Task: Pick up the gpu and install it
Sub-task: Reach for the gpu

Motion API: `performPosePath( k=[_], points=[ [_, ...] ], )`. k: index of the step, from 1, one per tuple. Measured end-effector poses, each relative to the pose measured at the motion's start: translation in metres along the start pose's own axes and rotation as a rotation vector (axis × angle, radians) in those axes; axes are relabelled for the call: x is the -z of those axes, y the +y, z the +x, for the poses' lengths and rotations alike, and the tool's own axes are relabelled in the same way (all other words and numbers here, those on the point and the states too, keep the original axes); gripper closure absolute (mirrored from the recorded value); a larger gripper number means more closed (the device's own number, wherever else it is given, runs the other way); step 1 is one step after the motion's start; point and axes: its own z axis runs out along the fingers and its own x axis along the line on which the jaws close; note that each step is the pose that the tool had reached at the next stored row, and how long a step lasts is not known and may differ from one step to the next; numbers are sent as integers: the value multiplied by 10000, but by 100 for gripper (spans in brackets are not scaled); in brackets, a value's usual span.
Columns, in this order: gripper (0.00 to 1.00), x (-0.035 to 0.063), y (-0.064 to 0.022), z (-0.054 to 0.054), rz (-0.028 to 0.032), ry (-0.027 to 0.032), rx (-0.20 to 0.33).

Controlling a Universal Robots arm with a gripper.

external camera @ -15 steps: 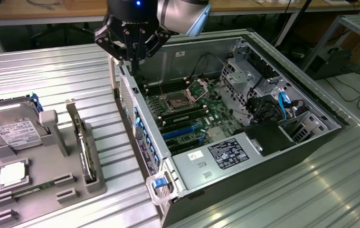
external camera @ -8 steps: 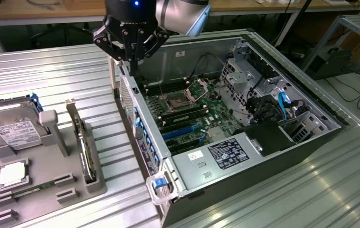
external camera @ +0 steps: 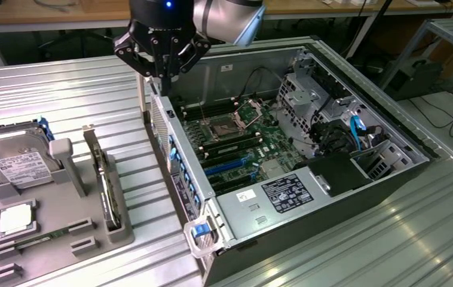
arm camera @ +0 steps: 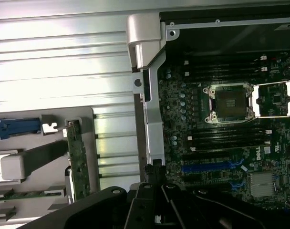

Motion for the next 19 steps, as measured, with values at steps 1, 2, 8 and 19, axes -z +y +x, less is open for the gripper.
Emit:
performPosePath(
  k=[1, 2, 8, 19],
  points=[
    [89, 0, -1, 4, -1, 0, 0],
    [89, 0, -1, 8, -1, 0, 0],
    [89, 1, -5, 35, 0, 0, 0],
    [89, 3, -13, 80, 0, 0, 0]
  ],
)
